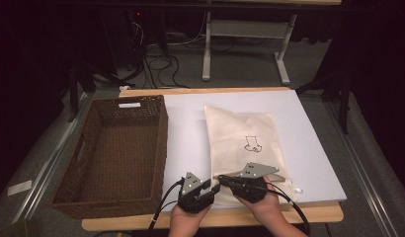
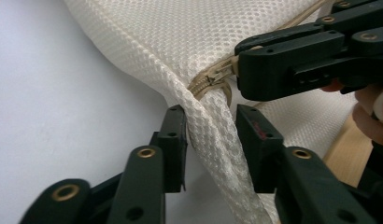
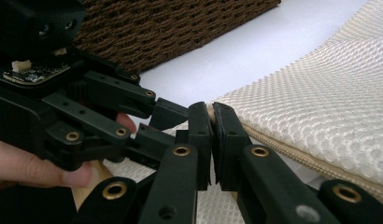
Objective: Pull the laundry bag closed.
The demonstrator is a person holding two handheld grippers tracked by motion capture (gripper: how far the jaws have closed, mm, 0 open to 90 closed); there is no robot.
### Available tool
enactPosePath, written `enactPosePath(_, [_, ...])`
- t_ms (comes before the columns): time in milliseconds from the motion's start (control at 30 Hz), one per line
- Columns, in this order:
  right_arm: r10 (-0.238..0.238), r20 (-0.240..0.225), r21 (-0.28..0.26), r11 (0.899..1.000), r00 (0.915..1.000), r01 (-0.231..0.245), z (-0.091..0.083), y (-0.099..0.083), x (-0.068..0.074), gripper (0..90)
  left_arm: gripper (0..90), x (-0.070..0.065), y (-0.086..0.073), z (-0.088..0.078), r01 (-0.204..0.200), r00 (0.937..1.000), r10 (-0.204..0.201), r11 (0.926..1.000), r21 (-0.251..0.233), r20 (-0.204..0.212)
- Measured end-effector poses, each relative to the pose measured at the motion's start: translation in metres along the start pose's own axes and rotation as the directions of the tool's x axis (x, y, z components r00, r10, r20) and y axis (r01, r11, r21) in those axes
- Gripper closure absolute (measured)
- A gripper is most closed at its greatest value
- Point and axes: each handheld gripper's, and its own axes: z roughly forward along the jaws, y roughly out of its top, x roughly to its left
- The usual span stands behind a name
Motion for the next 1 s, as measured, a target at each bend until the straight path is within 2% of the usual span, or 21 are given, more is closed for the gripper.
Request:
enactPosePath(100, [-0.007,-0.003,0.003,1.000,1.0000,0.007,0.0006,-0.0006,-0.0001,88.0,81.8,-0.0010,-0.0004,-0.0006,-0.044,0.9980,0.045,0.9989,0.016,-0.046])
enactPosePath(133, [0.000,-0.007,0.008,1.000,1.0000,0.000,0.0010,-0.0009,0.0001,88.0,83.2,-0.0008,0.0000,-0.0009,-0.043,0.9978,0.044,0.9989,0.019,-0.050])
enactPosePath(300, [-0.006,-0.006,0.010,1.000,1.0000,0.006,-0.0001,-0.0019,-0.0004,88.1,84.9,-0.0021,0.0022,-0.0044,-0.038,0.9980,0.038,0.9992,0.011,-0.050])
enactPosePath(367, [0.011,-0.009,0.005,1.000,0.9999,-0.011,-0.0007,-0.0020,-0.0008,88.1,85.4,-0.0040,0.0027,-0.0063,-0.060,0.9964,0.059,0.9982,0.000,-0.060])
enactPosePath(400, [0.025,-0.010,0.004,1.000,0.9996,-0.025,-0.0021,-0.0021,-0.0033,88.3,85.6,-0.0050,0.0032,-0.0071,-0.063,0.9962,0.062,0.9980,-0.005,-0.062])
enactPosePath(567, [0.032,-0.002,0.011,0.999,0.9995,-0.032,-0.0029,-0.0033,-0.0059,88.5,86.1,-0.0080,0.0047,-0.0086,-0.067,0.9957,0.066,0.9977,-0.010,-0.065])
enactPosePath(700, [0.075,-0.029,0.009,0.997,0.9968,-0.074,-0.0029,-0.0042,-0.0094,88.5,84.1,-0.0058,0.0048,-0.0083,-0.034,0.9986,0.033,0.9994,-0.005,-0.041])
enactPosePath(733, [0.058,-0.021,0.011,0.998,0.9981,-0.057,-0.0034,-0.0040,-0.0075,88.4,79.9,-0.0050,0.0045,-0.0083,-0.028,0.9991,0.028,0.9995,-0.011,-0.033])
enactPosePath(867, [0.036,-0.010,0.014,0.999,0.9993,-0.036,-0.0037,-0.0039,-0.0051,88.4,75.1,-0.0015,0.0044,-0.0101,-0.010,0.9999,0.010,0.9993,-0.037,-0.005])
enactPosePath(1000, [0.032,0.000,0.017,0.999,0.9995,-0.032,-0.0021,-0.0042,-0.0057,88.3,70.0,0.0009,0.0049,-0.0095,-0.003,1.0000,0.003,0.9994,-0.036,-0.003])
